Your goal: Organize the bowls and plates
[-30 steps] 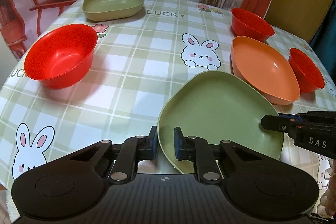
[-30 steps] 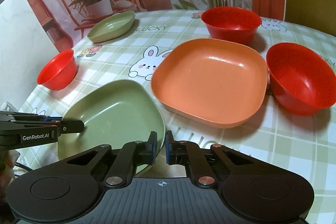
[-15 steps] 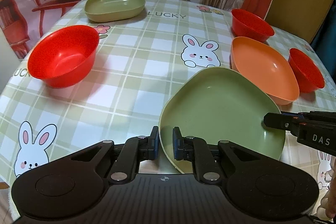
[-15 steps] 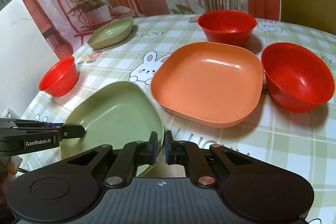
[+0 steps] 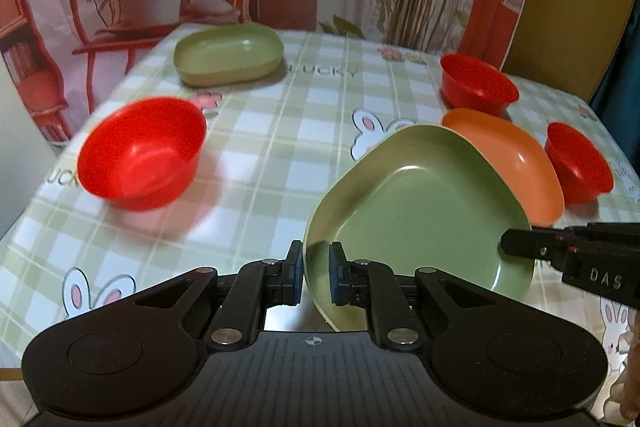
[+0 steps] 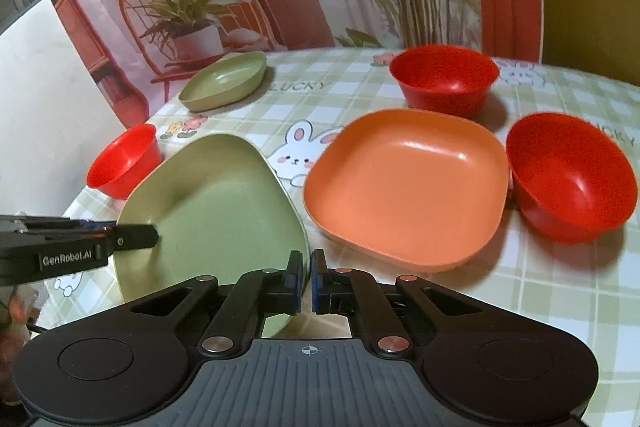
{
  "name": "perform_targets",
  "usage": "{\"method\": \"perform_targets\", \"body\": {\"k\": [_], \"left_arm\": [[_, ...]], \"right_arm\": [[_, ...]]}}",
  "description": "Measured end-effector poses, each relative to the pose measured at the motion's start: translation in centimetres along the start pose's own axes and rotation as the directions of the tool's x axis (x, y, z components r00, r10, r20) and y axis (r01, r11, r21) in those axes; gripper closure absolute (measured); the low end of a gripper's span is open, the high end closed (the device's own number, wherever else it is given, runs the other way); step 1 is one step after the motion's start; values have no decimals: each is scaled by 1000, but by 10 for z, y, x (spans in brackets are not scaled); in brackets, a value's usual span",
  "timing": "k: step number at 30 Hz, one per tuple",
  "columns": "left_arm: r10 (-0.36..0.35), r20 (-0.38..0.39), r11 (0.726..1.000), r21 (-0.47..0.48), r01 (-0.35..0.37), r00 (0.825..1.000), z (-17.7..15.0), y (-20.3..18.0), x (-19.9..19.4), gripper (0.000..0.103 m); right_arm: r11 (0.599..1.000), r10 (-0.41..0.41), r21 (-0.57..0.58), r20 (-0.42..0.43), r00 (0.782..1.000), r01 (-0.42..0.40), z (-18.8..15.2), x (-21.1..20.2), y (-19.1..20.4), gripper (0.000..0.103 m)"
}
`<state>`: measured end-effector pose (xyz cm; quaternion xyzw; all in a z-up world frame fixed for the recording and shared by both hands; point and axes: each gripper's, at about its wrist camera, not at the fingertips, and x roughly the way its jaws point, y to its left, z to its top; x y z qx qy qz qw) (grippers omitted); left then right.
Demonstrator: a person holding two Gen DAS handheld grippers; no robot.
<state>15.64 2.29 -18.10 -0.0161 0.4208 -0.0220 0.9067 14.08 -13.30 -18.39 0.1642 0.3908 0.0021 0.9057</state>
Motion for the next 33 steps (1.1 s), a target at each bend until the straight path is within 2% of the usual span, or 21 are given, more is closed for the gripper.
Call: {"method": "perform_targets", "body": {"k": [9,18,26,33], "left_arm": [[3,43,1000,-14,-3,999,20,-3,-6,89],[-26,74,1000,12,25,997,41,-15,-6,89],[-110,68,990,100,103,992,60,-38,4,89],[-167,29,973,168,160,985,73,-65,30,89]], "right_arm": [[999,18,38,53,998,-20,13,-9,-7,99],[997,7,82,106,994,-15,21,-22,-19,98],[985,-35,173,122,992,14,16,-34,-50,98],[969,-85,242,114,990,55,8,-38,-75,96]]}}
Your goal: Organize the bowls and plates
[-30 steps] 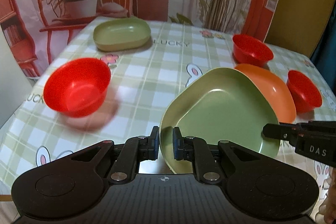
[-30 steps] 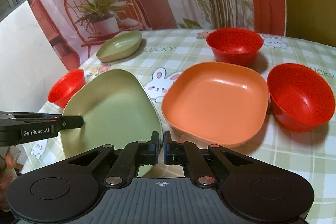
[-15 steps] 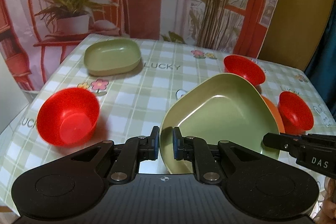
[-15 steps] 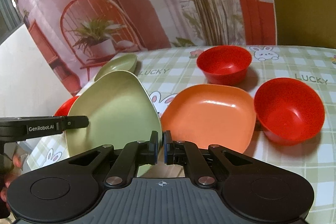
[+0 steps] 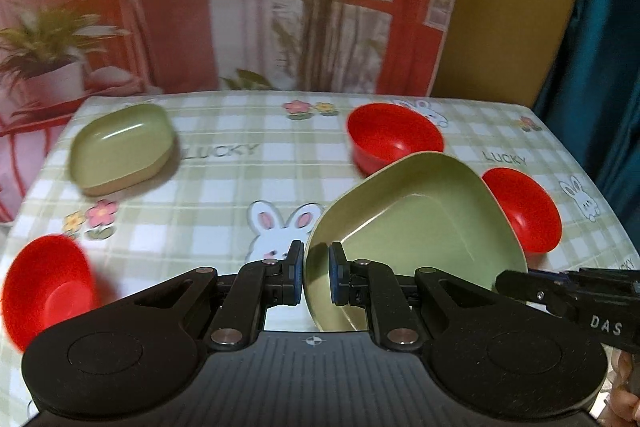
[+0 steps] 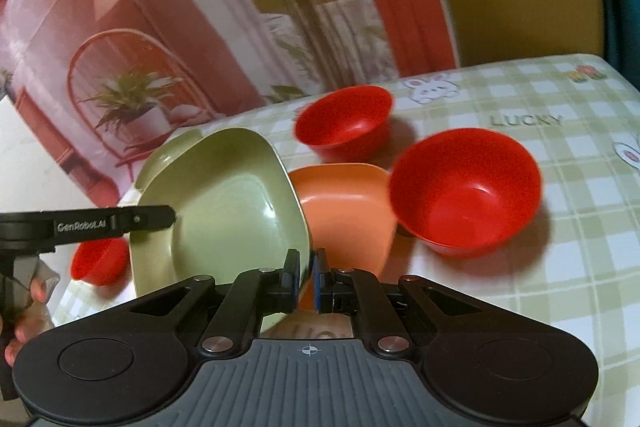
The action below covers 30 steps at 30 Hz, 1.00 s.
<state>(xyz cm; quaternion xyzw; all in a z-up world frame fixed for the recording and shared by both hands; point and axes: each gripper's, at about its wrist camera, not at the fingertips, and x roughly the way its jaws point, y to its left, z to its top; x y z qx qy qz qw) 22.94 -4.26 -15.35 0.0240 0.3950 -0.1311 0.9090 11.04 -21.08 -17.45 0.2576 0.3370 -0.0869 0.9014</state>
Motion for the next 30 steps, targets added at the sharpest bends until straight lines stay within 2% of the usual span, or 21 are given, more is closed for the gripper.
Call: {"method": "perform_targets", "body": {"k": [12,30], "left_arm": [[-27,-56,996,85,32,998,20,-17,57,88],[-35,-71,988,145,45,997,34,-33,98,82]], "right_arm": [[998,-24,55,-24,999,26,-1,9,-16,91],[995,-53,84,-49,997,57,5,19,-21,87]]}}
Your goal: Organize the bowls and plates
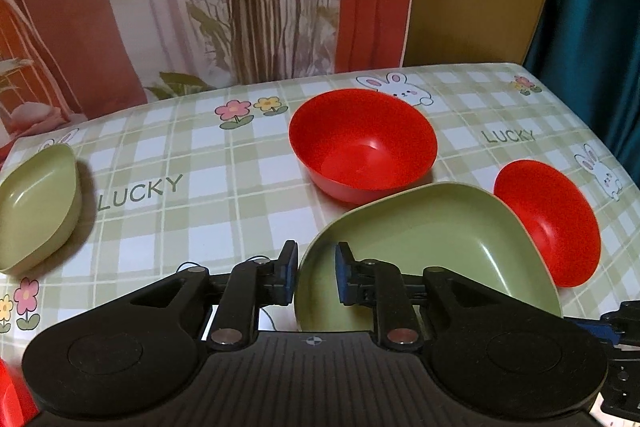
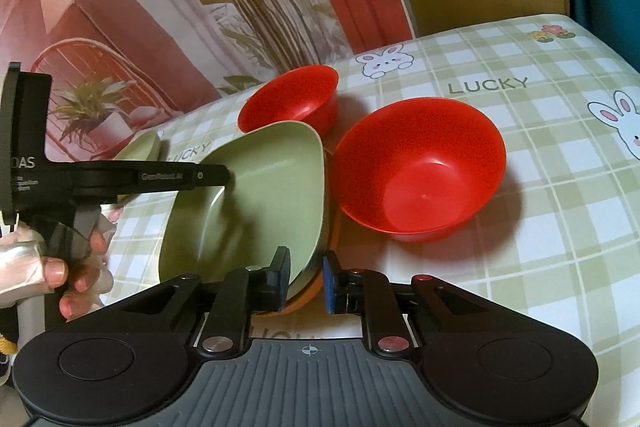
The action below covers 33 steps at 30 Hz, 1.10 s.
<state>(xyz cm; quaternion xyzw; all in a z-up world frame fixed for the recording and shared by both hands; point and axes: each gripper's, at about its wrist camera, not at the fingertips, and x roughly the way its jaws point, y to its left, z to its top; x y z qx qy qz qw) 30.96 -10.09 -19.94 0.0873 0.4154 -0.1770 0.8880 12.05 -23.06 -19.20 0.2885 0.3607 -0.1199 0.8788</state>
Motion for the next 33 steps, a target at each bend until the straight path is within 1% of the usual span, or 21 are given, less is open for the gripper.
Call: {"method": "perform_targets", "body": {"k": [4,6,9,15,20,23,33], "left_arm": [[4,-19,1000,7,-4,1000,-3,2,7,83],[21,-29,1000,8,-21,999,-4,4,10,84],[6,-36,1000,-7,-6,999,-6,8,13,84],[0,-33,1000,-13,0,999,-8,10,12,84],[0,-29,1000,-25,-1,1000,-7,12,11,84],[1,-23,999,-35,-1,1000,-8,14,8,84],[-4,-7,999,-47,4,1000,-9,19,4,84]], "right_arm": [[1000,5,-16,-3,1000,-5,1,1,1,85],[999,-4,-39,-5,1000,4,1,1,5,84],[999,-1,-40,-6,1000,1,2,0,5,83],[999,-24,-29,15,1000,24,9,-5,-1,82],[999,-6,-34,22,1000,6,10,-5,-1,97],[999,-19,-50,16,1000,20,10,-3,2,97],[999,-26,-25,-32,999,25,5,7,1,97]]}}
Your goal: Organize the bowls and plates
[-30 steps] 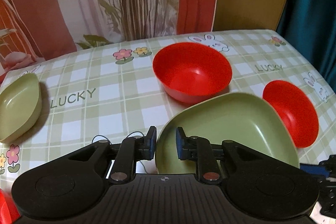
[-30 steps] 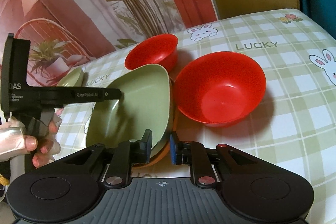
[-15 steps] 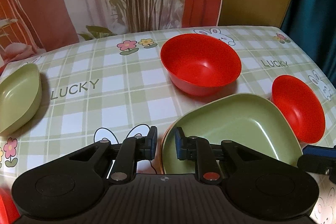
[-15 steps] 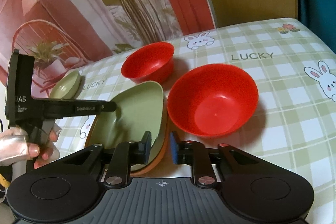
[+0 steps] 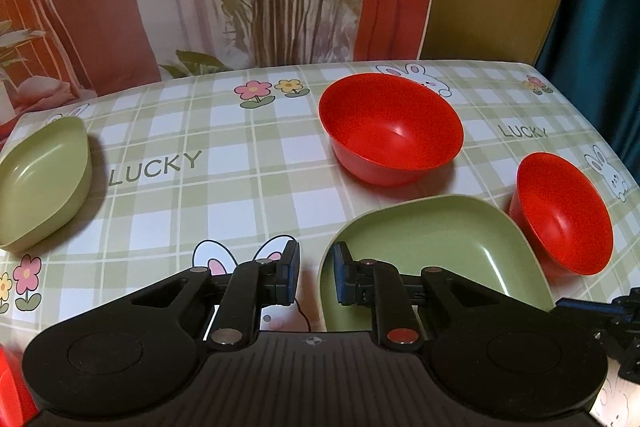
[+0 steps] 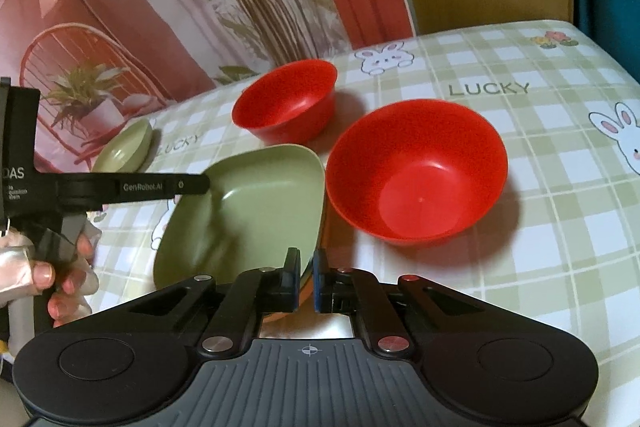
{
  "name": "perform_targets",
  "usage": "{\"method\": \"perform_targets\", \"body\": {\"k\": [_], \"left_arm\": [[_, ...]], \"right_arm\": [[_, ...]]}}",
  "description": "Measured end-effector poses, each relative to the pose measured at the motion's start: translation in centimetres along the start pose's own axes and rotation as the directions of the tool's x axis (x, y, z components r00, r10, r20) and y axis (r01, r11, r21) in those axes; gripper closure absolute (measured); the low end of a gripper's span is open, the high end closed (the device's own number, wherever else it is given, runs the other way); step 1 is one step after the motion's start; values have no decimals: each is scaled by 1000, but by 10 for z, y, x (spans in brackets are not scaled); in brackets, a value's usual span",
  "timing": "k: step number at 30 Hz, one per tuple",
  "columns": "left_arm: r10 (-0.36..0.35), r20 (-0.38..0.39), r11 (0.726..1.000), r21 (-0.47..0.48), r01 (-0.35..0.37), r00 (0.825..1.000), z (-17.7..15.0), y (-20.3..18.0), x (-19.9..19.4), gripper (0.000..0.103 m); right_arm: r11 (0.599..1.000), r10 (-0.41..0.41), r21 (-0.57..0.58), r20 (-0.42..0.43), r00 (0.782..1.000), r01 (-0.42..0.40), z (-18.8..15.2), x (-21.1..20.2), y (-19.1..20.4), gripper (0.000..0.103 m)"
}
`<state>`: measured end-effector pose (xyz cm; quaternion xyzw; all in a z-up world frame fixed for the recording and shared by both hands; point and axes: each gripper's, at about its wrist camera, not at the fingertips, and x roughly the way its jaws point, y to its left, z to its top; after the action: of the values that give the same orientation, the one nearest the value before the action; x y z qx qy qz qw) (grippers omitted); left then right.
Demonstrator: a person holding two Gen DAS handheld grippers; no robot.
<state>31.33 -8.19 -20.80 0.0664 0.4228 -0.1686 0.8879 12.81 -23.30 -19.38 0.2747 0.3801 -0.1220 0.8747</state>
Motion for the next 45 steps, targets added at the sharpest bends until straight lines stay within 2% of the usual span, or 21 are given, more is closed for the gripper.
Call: {"method": "perform_targets", "body": {"k": [6,10,13,27,38,45], "left_arm": [[2,6,1000,0,-2,1000,-1,1,0,83],[-6,17,1000,-12,6,1000,-2,4,-4,83],[-5,38,1000,-22,6,999,0,7,-11,83],[95,163,990,-116,-76,982,12,49,-78,83],[176,207,974,-174,-141,962,3,99,-121,83],[243,216,955,-224,-194,946,-6,139,-140,82]], "right_arm": [[1000,-10,-2,-9,1000,10,2,1,1,96],[1000,-30,-6,11,999,31,5,-4,4,86],[999,-39,-20,38,999,40,9,-10,6,85],[991,-30,-125,140,990,47,35,-27,37,85],[984,3,-175,148,989,24,50,-16,73,85],[977,24,-215,143,989,7,59,-3,101,85]]}}
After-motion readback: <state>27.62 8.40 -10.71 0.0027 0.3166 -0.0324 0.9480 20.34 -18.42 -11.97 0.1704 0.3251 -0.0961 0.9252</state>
